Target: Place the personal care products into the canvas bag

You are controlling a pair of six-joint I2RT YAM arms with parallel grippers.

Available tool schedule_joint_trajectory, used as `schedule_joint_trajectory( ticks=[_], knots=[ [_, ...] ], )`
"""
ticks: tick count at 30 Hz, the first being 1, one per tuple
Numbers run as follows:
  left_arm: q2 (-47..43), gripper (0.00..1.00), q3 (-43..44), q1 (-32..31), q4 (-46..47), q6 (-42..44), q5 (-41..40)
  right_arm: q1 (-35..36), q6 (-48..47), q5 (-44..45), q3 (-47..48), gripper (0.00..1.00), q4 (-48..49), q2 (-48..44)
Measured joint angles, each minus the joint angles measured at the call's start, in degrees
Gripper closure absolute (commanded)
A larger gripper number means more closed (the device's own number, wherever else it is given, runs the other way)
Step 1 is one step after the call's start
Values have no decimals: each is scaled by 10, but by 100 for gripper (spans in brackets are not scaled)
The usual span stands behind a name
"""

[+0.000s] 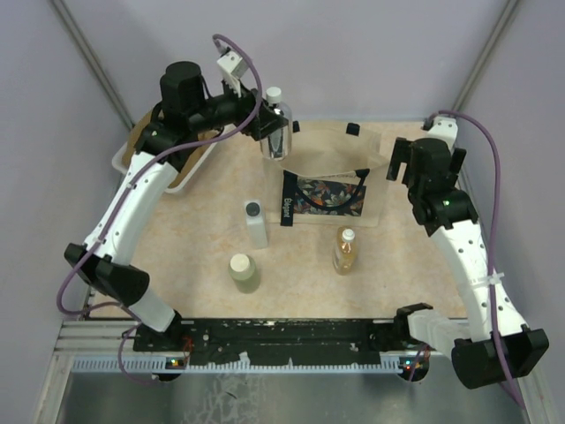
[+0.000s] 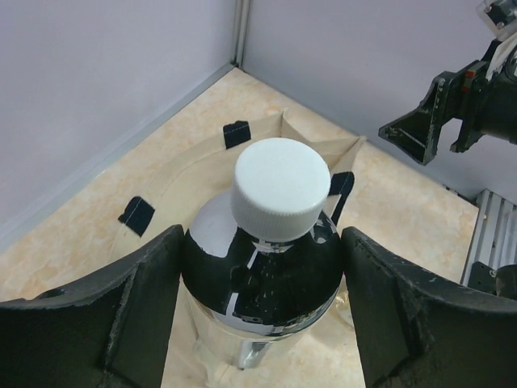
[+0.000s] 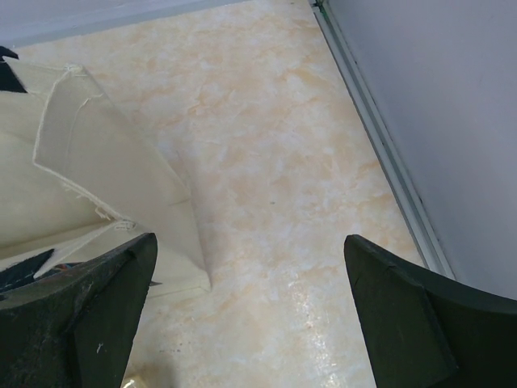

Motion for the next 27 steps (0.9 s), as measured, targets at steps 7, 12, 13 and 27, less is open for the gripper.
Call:
schedule_joint_trajectory(
  ticks=[7, 12, 13, 27],
  knots=[
    [68, 100, 1, -8, 69, -21, 20, 0, -2, -10, 0, 1, 3, -1],
    [132, 100, 2, -19, 100, -19, 13, 0, -12, -24, -12, 1, 18, -7],
    [144, 100, 3, -23, 103, -18, 11, 0, -13, -24, -12, 1, 18, -7],
    [194, 100, -14, -88, 150, 21, -19, 0, -26, -26, -26, 1, 39, -9]
  ],
)
